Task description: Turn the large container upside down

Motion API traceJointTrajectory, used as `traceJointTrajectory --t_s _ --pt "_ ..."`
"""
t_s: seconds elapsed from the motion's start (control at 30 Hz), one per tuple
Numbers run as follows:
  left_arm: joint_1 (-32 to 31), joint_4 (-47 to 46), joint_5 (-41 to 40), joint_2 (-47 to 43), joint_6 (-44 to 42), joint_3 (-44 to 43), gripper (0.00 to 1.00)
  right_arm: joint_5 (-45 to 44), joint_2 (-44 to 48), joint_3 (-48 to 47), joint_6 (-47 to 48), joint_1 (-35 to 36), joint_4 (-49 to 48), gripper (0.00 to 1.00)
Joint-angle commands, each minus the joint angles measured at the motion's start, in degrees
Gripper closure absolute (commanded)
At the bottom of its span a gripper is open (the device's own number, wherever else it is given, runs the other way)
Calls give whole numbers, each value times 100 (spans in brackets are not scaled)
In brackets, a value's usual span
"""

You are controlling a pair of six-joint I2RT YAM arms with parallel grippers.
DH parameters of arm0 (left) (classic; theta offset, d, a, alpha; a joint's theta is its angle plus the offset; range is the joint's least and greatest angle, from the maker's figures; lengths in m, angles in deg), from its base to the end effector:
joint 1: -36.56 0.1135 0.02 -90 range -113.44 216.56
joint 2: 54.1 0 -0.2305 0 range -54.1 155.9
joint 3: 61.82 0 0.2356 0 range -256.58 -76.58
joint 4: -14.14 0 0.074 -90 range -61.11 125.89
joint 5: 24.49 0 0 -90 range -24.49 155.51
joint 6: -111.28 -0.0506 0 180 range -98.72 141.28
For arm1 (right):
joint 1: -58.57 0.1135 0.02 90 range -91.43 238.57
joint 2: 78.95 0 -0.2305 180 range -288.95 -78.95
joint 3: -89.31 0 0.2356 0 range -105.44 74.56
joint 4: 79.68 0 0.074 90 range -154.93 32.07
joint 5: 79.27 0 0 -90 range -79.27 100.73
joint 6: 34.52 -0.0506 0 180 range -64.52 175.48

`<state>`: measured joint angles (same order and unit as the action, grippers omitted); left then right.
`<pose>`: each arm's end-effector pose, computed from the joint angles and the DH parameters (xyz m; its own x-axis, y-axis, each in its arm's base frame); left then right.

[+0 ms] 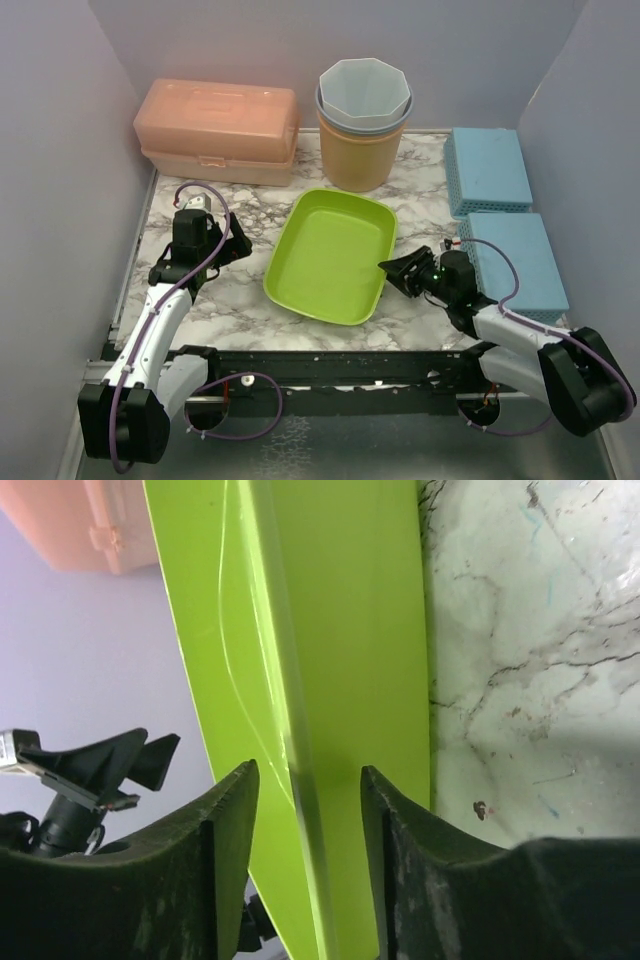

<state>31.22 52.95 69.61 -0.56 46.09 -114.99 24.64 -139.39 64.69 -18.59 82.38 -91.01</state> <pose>0.2138 -0.0236 0.2187 -0.6331 -0.3612 -0.6847 -0.1296 0.9214 -0.3663 0.1866 0.0957 0.1251 -0.6734 0.7231 -0.1539 0.2022 0.3804 0.9024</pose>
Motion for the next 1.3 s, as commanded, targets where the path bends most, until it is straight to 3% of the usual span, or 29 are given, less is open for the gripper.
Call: traceJointTrajectory --t_s 0.0,0.13,0.37,0.63,1.07,1.27 --pt "14 -76 53 7 -32 89 1 648 -393 -279 212 -236 -241 54" --pt "16 -76 28 35 -28 89 1 977 -766 -512 243 -261 -356 70" --pt "13 -77 -21 -23 -38 102 1 1344 -1095 -572 369 -263 -694 88" --pt "16 -76 -18 -9 -38 98 1 1602 -791 -1653 2207 -263 1353 91" --pt "15 -76 -39 27 -36 106 1 3527 -1312 -1319 3025 -263 1004 93" --pt "17 -76 -31 35 -38 115 1 3442 -1500 -1218 2852 -263 773 87"
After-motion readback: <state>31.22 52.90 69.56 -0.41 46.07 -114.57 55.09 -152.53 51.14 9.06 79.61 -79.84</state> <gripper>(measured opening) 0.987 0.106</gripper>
